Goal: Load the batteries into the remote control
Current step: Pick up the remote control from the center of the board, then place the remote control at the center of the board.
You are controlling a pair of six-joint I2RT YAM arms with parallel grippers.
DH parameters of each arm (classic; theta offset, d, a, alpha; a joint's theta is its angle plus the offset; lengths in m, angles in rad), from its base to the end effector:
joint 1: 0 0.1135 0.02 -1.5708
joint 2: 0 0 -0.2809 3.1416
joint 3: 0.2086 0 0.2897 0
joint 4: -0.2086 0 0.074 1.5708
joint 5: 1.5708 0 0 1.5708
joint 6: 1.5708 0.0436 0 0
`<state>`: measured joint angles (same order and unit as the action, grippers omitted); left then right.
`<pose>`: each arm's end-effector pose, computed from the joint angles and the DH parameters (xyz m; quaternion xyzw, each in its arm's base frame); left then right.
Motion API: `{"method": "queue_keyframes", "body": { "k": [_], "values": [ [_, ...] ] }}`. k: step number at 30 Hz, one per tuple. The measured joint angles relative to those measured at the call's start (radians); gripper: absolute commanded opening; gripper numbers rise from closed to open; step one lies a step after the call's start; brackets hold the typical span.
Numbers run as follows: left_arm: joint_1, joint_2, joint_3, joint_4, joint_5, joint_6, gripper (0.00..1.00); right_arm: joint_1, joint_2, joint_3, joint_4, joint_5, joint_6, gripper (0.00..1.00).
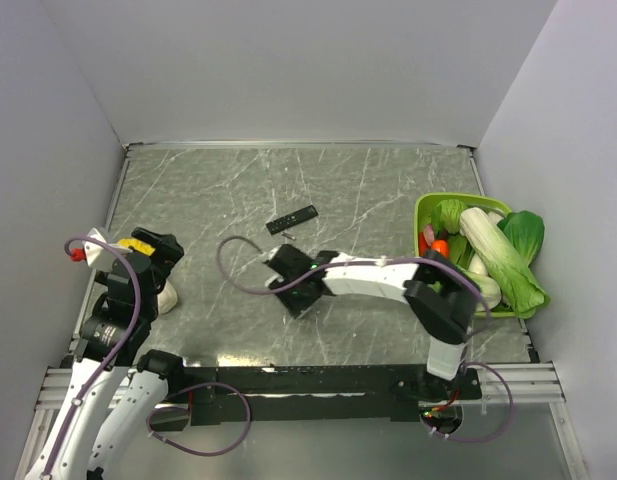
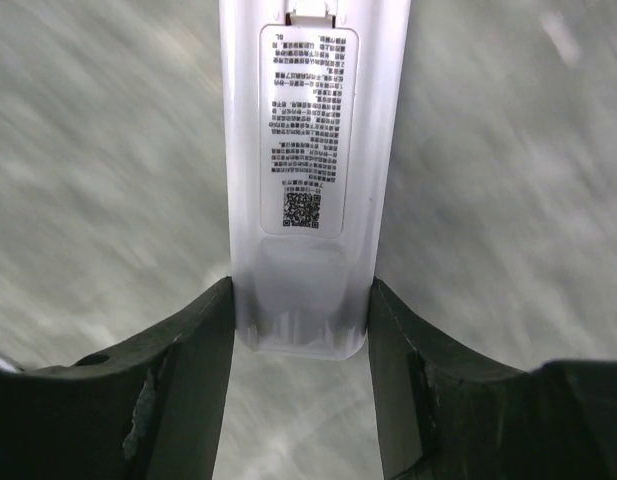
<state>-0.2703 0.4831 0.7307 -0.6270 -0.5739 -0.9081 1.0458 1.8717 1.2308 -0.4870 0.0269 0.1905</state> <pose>0.1355 -0.0130 0.3306 -0.3997 0.7041 -0.1043 0.5776 0.2099 0.3600 0.1542 -0.4019 0.8889 0.1166 0.1866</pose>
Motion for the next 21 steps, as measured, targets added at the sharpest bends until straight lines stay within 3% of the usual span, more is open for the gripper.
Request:
{"method": "queue_keyframes", "body": {
  "k": [4,10,17,21],
  "values": [
    [-0.006,-0.004,-0.027,0.029,0.002,0.025,0.99,-0.098,-0.18,-0.16,-0.012,0.006,0.036,0.09],
    [-0.012,-0.009,-0.057,0.071,0.029,0.064,0.99,-0.347,-0.411,-0.368,0.001,0.018,0.078,0.07],
    [-0.016,-0.015,-0.057,0.116,0.069,0.122,0.97,-0.562,-0.461,-0.464,0.027,-0.018,0.105,0.1],
    [-0.016,-0.015,-0.057,0.13,0.091,0.149,0.97,-0.62,-0.461,-0.481,0.049,-0.049,0.117,0.13]
  ]
}}
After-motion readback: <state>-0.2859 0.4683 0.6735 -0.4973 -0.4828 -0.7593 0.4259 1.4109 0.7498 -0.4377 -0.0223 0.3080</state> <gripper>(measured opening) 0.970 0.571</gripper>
